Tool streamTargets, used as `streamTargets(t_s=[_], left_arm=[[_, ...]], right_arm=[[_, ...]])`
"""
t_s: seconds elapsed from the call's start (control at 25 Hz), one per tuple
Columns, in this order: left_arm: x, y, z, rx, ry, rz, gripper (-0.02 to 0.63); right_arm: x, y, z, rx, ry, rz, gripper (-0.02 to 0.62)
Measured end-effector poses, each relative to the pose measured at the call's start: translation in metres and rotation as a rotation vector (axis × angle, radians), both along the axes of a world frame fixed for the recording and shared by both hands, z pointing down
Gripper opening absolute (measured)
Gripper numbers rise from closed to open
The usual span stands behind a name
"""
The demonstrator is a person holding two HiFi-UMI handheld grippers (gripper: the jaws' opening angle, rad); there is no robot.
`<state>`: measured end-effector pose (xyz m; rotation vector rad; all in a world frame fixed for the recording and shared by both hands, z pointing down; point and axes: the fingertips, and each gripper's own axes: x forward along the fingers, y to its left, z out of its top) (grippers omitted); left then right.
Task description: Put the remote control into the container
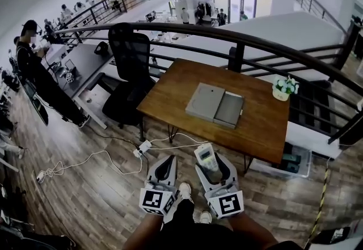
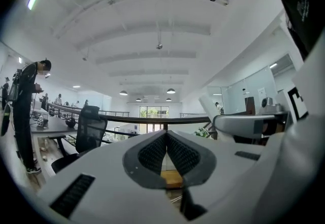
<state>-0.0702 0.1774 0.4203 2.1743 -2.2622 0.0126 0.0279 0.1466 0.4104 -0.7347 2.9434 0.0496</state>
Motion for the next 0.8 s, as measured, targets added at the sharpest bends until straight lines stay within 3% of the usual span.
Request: streamTargets(t_s=[0.44,0.8], left_arm=[[-0.058,-0.072,-0.004,0.058,-0.011,0.03,0.008],[-0.093,-0.123,0.0,0.032,0.002,0.126,0.008]], right_arm=[[-0.051,-0.066,-0.011,0.079,0.002,0.104,0.267],[-0.1,-0.116,-0.004,0.02,0.008,0.134,0.267]])
